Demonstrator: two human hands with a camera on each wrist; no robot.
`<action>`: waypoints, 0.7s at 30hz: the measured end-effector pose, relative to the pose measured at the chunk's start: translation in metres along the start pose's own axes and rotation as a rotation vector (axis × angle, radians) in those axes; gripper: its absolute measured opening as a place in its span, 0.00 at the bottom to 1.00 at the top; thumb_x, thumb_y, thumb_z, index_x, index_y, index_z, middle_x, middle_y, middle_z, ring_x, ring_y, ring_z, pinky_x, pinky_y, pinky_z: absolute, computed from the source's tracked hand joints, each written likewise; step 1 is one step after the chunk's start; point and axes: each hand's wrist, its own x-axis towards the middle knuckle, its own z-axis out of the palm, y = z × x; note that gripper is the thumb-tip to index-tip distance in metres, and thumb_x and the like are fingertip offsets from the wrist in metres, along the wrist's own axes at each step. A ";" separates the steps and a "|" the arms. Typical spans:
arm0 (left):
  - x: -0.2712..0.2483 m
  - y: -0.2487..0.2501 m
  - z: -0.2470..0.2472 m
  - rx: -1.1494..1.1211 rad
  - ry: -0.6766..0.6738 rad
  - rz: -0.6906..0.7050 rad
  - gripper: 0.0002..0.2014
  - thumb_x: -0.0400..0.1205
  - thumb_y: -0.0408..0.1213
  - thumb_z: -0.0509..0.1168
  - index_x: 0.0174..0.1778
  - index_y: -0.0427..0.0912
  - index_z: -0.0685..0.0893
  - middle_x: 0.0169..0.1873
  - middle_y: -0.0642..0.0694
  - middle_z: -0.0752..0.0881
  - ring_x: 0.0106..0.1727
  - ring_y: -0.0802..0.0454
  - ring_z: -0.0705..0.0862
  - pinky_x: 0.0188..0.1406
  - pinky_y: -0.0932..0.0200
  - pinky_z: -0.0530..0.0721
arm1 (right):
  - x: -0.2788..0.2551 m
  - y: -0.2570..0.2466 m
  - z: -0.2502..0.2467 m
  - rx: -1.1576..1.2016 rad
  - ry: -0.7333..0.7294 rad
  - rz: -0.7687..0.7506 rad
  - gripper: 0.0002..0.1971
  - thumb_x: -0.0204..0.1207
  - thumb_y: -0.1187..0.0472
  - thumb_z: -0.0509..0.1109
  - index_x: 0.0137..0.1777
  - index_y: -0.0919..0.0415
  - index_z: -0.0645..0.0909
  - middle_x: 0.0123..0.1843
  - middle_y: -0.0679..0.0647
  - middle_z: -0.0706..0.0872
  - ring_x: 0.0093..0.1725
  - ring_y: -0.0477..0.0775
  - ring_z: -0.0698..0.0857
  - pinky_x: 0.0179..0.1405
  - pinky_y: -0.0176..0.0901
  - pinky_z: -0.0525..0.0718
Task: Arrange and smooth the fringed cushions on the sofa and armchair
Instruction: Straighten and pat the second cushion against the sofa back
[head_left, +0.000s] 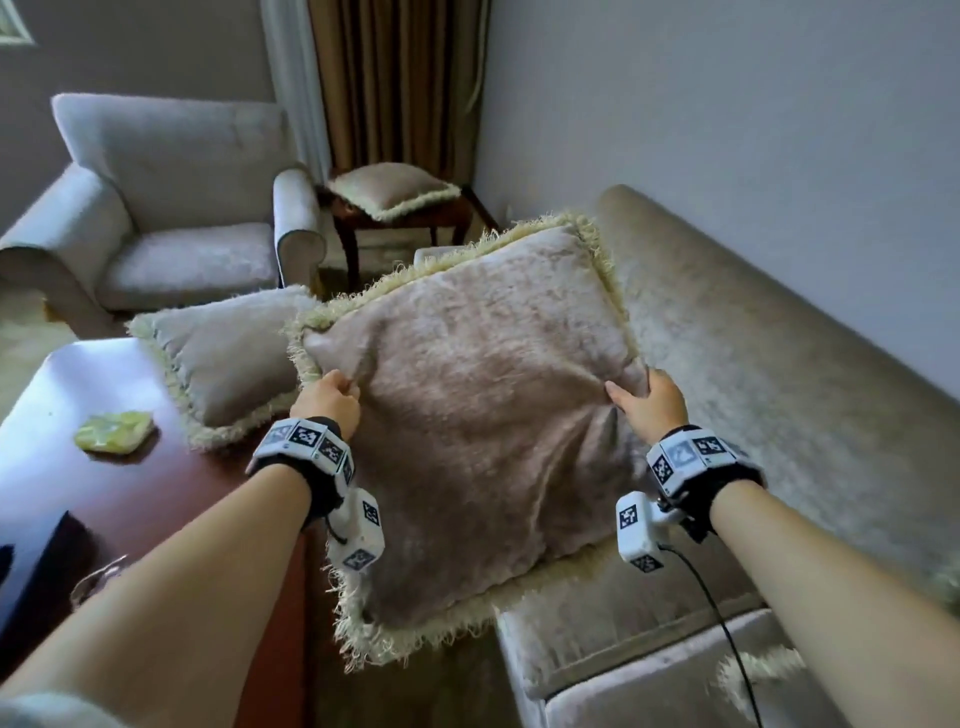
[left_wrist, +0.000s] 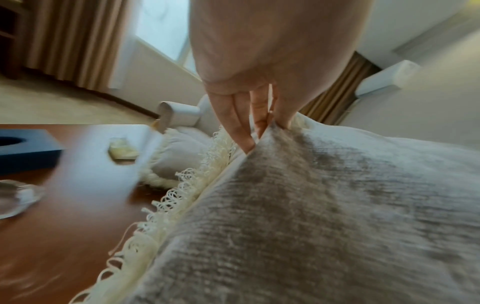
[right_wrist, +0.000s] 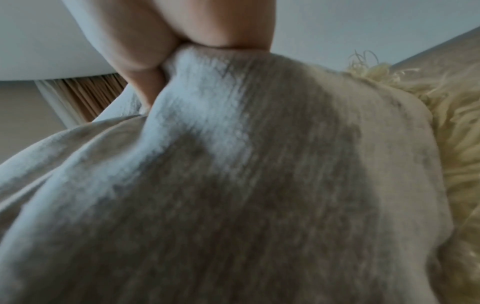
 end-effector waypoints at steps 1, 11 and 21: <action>0.010 0.023 0.007 0.001 -0.006 0.024 0.12 0.84 0.41 0.57 0.59 0.40 0.79 0.59 0.32 0.82 0.60 0.33 0.79 0.53 0.51 0.74 | 0.014 0.004 -0.013 0.003 0.028 0.004 0.25 0.75 0.52 0.70 0.67 0.65 0.75 0.67 0.63 0.79 0.68 0.64 0.77 0.68 0.53 0.74; 0.081 0.212 0.102 0.045 -0.177 0.183 0.13 0.83 0.39 0.59 0.59 0.37 0.81 0.58 0.35 0.83 0.60 0.35 0.81 0.56 0.52 0.77 | 0.104 0.053 -0.130 -0.033 0.270 0.046 0.20 0.76 0.53 0.69 0.60 0.68 0.78 0.61 0.65 0.80 0.64 0.65 0.78 0.66 0.53 0.76; 0.157 0.387 0.191 -0.022 -0.416 0.520 0.15 0.81 0.44 0.62 0.59 0.39 0.76 0.51 0.39 0.84 0.52 0.38 0.82 0.52 0.51 0.78 | 0.179 0.072 -0.157 -0.249 0.399 0.033 0.11 0.75 0.58 0.70 0.49 0.67 0.83 0.55 0.59 0.81 0.57 0.60 0.78 0.63 0.53 0.74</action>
